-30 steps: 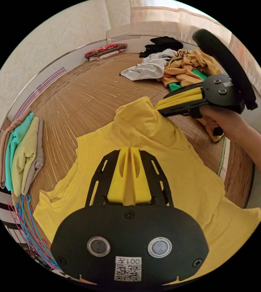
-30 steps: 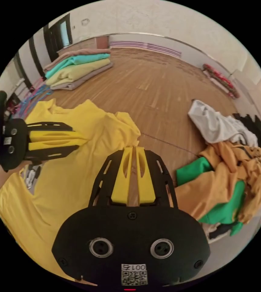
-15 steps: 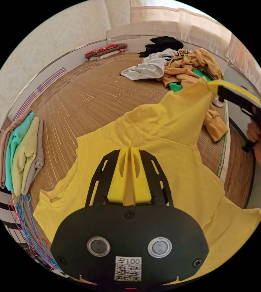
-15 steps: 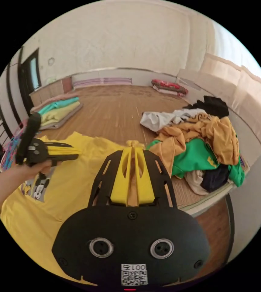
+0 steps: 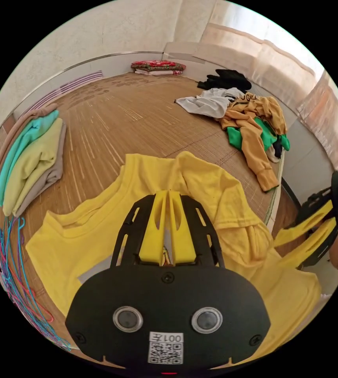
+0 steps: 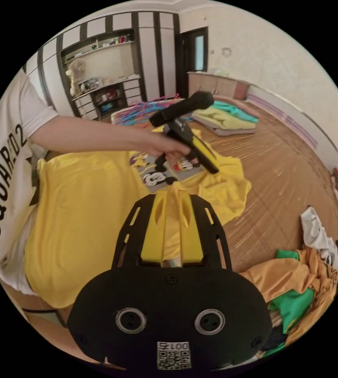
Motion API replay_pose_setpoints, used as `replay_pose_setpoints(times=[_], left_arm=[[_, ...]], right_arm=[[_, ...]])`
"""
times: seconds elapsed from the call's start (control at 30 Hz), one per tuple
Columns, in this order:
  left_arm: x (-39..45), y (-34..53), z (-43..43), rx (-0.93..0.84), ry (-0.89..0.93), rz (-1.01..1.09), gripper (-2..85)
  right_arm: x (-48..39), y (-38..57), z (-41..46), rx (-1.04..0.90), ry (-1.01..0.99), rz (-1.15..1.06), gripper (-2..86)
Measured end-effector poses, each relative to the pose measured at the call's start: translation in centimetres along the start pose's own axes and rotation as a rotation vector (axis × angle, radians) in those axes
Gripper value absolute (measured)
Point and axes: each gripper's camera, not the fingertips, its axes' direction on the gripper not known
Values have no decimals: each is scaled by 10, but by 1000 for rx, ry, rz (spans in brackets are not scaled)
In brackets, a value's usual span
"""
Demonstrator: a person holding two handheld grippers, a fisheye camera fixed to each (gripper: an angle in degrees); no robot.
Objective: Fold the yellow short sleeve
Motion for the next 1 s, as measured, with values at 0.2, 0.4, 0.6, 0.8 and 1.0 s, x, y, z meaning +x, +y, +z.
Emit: replay_pose_setpoints(times=[0.2,0.4,0.6,0.8,1.0], left_arm=[[15,14,-27,-36,-188,127,-10],[28,6,-22,-52,-136,190,-10],[30,-15,1,-100,-95,206,-10],[30,-34,6,-124,-68,218,-10],[34,-32,-3,-113,-143,181,-10]], right_arm=[[6,14,-23,53,80,143,106],[61,27,-13,43,197,475,125],[115,27,17,77,-3,690,116],[121,23,0,49,166,642,25],[109,25,-20,71,269,625,13]])
